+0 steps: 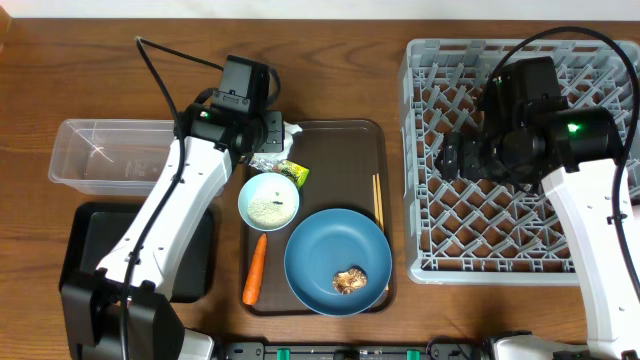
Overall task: Sort waste into correct bins and load items into the dishwasher rack
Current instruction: 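Grasp the white crumpled tissue on the tray with the left gripper, then drop the tissue into the clear plastic bin, then move the left gripper back toward the wrapper on the tray, then grasp the yellow-green snack wrapper with the left gripper, then carry the wrapper left and drop it into the clear bin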
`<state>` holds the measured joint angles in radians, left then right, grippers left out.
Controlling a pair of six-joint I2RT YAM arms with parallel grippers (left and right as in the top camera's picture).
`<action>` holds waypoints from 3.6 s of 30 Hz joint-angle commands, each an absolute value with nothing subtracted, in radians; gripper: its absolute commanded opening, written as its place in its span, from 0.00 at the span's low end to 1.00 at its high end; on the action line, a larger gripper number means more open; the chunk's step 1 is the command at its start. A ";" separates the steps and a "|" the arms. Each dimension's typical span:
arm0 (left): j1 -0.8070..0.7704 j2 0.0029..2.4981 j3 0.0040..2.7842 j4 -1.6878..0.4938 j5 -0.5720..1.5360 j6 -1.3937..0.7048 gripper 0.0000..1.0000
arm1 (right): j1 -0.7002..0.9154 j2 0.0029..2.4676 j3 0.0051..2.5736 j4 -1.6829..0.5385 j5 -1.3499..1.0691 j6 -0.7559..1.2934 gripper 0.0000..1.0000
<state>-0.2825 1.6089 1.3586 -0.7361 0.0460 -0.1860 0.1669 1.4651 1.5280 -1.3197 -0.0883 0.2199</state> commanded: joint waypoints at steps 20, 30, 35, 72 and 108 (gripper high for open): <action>0.019 1.575 1.355 -0.832 -0.165 -0.202 0.06 | 0.173 1.463 1.522 -1.331 -0.079 0.239 0.92; 0.038 1.575 1.349 -0.781 -0.108 -0.222 0.75 | 0.173 1.463 1.522 -1.329 -0.079 0.239 0.92; -0.017 1.575 1.348 -0.720 0.191 -0.102 0.64 | 0.173 1.463 1.522 -1.328 -0.079 0.239 0.93; -0.293 1.945 1.345 -0.530 -0.106 -0.375 0.49 | 0.174 1.463 1.522 -1.328 -0.079 0.257 0.94; -0.123 1.522 1.388 -0.780 -0.272 -0.300 0.06 | 0.173 1.463 1.522 -1.353 -0.079 0.253 0.92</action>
<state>-0.1864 1.5272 1.3716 -0.7692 -0.2073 -0.2970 0.1669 1.4651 1.5265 -1.3529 -0.0883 0.2451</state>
